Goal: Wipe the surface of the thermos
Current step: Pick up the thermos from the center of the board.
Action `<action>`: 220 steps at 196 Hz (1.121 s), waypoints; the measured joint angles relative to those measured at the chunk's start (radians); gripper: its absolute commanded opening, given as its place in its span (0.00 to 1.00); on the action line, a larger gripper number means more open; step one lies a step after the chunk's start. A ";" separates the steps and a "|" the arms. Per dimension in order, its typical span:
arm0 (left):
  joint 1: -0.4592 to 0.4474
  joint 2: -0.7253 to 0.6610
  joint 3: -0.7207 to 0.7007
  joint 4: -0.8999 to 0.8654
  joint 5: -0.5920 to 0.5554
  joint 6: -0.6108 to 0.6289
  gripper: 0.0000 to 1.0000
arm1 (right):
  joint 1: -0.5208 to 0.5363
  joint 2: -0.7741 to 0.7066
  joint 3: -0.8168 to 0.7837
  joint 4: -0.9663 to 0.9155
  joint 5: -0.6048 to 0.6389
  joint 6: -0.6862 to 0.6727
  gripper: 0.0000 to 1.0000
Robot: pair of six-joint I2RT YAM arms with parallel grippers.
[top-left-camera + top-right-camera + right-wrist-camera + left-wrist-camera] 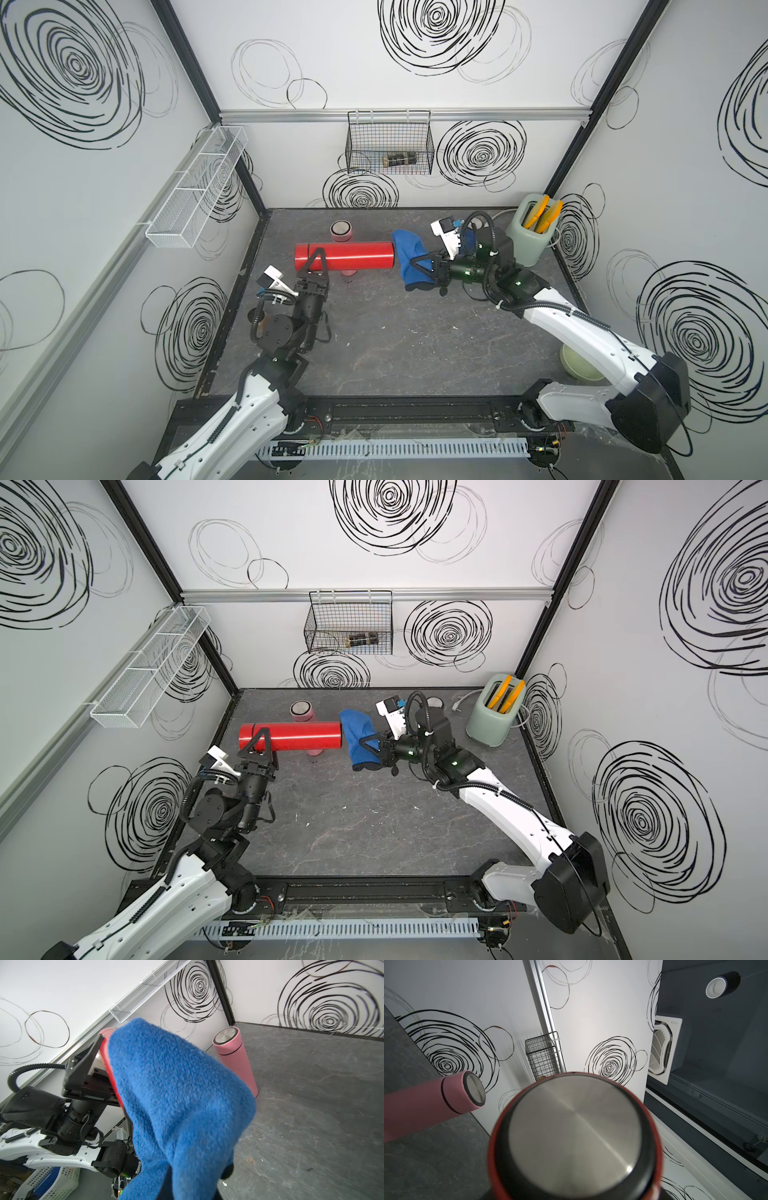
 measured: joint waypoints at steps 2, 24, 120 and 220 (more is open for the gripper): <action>0.001 0.002 -0.001 0.001 0.000 -0.002 0.00 | 0.003 0.003 0.000 0.003 -0.001 0.001 0.00; 0.005 0.021 -0.017 0.018 0.007 -0.030 0.00 | 0.027 0.034 0.000 0.029 -0.004 0.010 0.00; 0.018 0.041 -0.043 0.080 0.023 -0.089 0.00 | 0.014 0.139 -0.072 0.198 -0.054 0.073 0.00; 0.018 0.020 -0.043 0.080 0.048 -0.090 0.00 | 0.014 0.055 -0.036 0.166 -0.063 0.050 0.00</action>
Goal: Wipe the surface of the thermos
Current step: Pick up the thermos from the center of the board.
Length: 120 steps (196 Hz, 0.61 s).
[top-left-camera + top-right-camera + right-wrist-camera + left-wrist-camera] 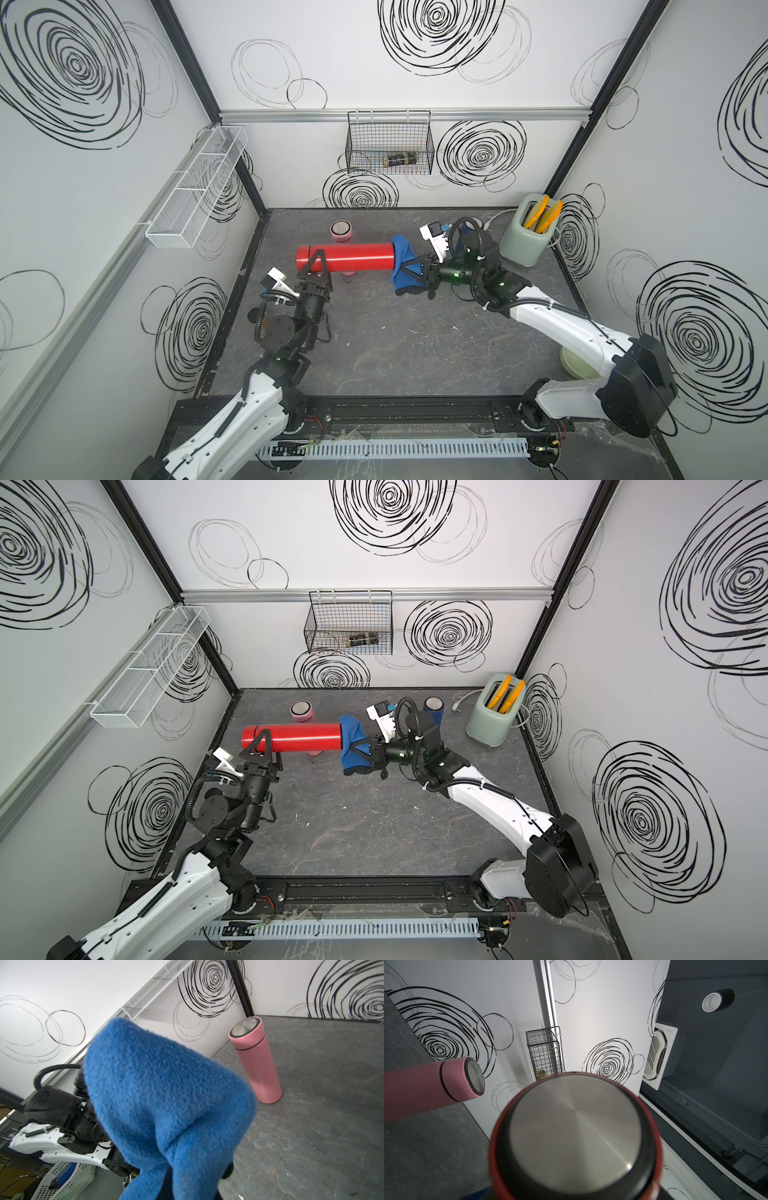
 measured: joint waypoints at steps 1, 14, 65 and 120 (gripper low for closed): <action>0.000 0.000 0.000 0.000 0.000 0.000 0.00 | 0.000 -0.001 0.001 0.000 0.000 0.000 0.00; 0.000 0.002 0.000 0.003 0.002 0.000 0.00 | 0.003 -0.008 0.014 0.002 0.000 -0.005 0.00; 0.000 0.004 -0.002 0.002 0.004 0.000 0.00 | 0.001 -0.009 -0.004 0.017 0.004 -0.009 0.00; 0.000 0.005 -0.002 0.003 0.020 0.000 0.00 | -0.021 0.042 -0.068 0.037 -0.004 -0.004 0.00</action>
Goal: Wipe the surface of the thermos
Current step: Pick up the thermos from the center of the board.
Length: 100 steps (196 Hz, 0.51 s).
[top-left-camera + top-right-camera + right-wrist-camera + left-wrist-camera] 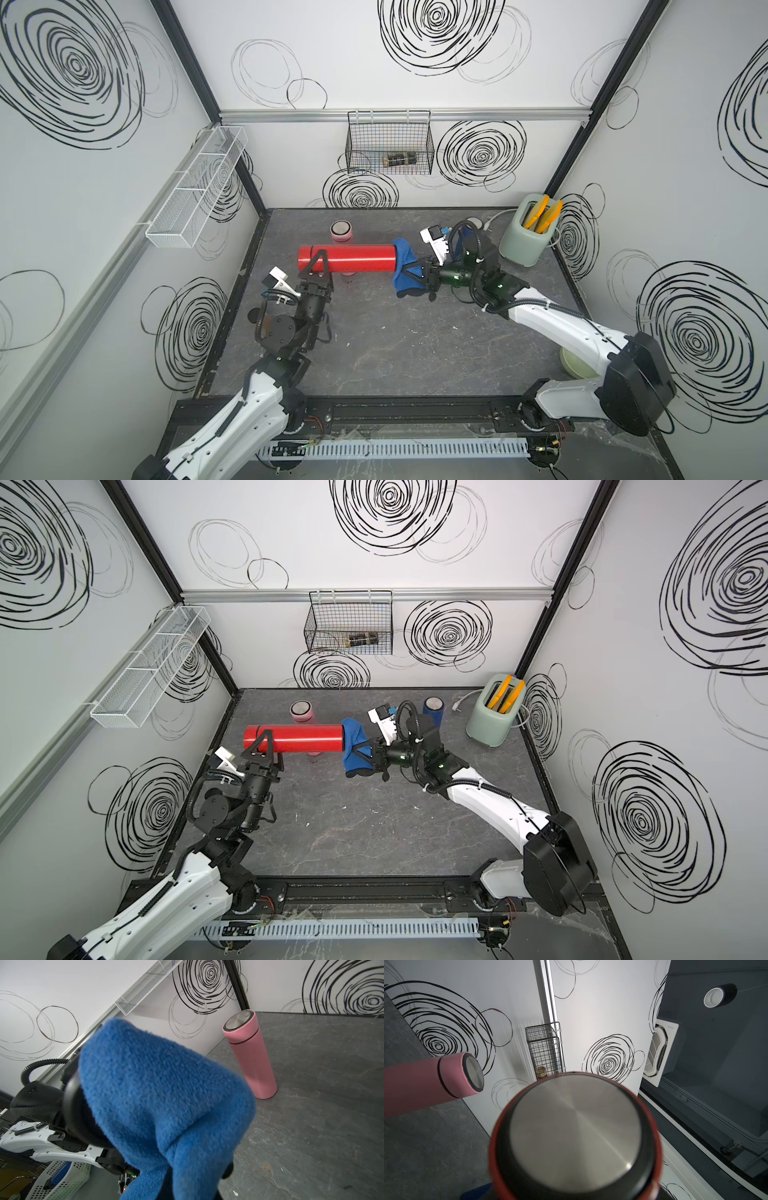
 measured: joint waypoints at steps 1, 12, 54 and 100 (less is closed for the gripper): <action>0.000 0.000 0.000 0.000 0.000 0.000 0.00 | -0.001 0.003 -0.001 0.000 0.000 0.000 0.00; 0.000 0.000 0.000 0.000 0.002 0.000 0.00 | -0.002 0.021 -0.006 0.001 -0.004 0.003 0.00; 0.000 -0.002 0.000 0.000 0.002 0.000 0.00 | -0.004 0.051 -0.008 0.001 -0.020 0.011 0.00; 0.000 0.001 0.000 0.000 0.005 0.000 0.00 | -0.004 0.010 0.011 -0.010 -0.035 0.014 0.00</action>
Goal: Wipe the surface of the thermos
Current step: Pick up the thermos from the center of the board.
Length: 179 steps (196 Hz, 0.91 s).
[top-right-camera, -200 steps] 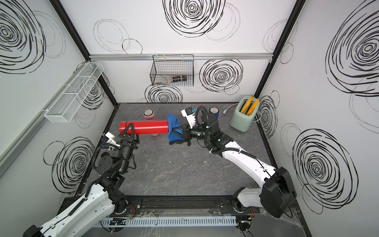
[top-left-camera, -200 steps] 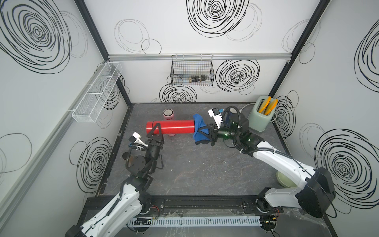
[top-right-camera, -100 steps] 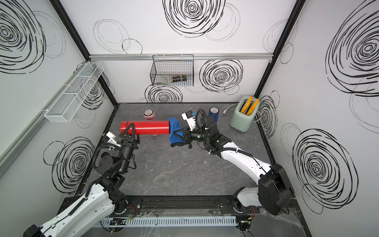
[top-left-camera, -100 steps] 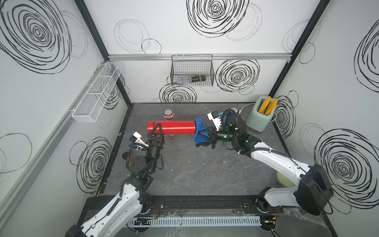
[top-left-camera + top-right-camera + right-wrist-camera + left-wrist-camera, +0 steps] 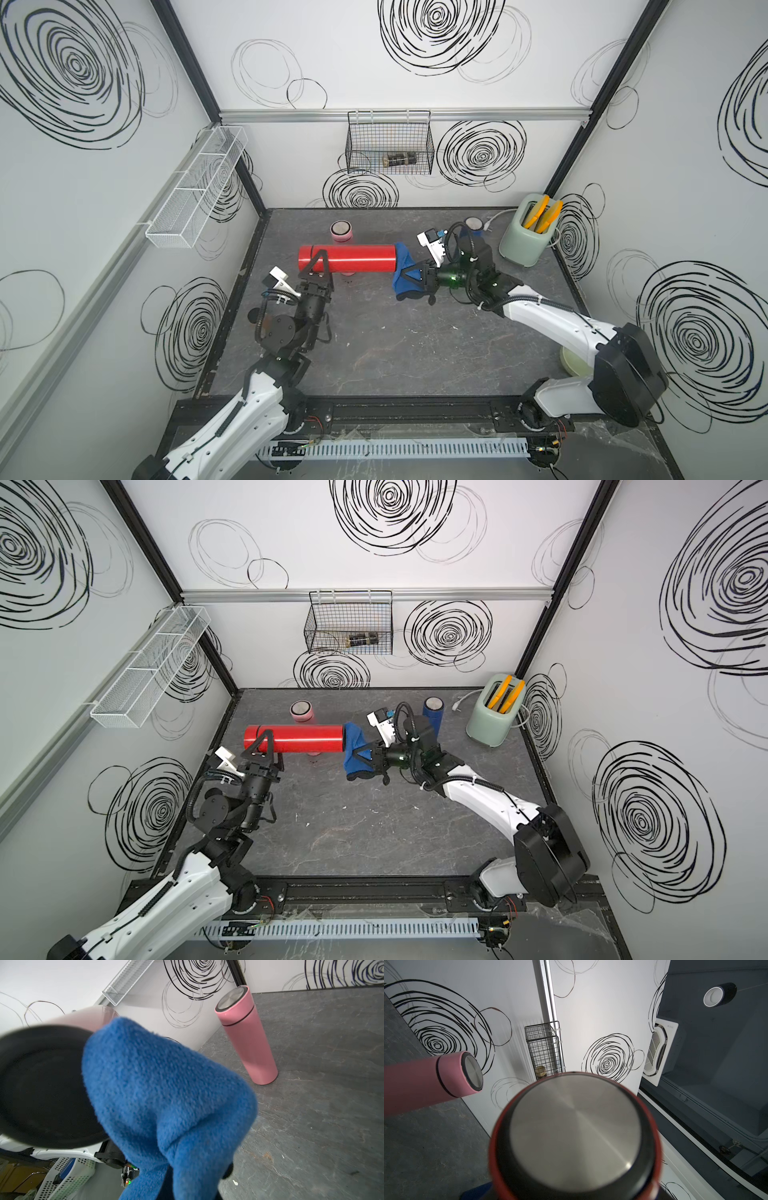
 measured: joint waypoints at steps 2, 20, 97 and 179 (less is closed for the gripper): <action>0.000 0.000 0.000 0.000 0.000 0.000 0.00 | 0.000 -0.003 0.002 0.000 -0.001 0.000 0.00; 0.000 0.005 0.000 0.003 0.000 0.002 0.00 | 0.003 -0.034 0.024 0.000 -0.014 0.002 0.00; -0.011 0.010 0.027 -0.047 -0.018 0.183 0.00 | 0.014 -0.099 0.068 -0.006 -0.072 0.006 0.00; -0.062 0.216 0.401 -0.223 0.050 0.733 0.00 | 0.016 -0.242 -0.016 -0.352 0.151 -0.182 0.00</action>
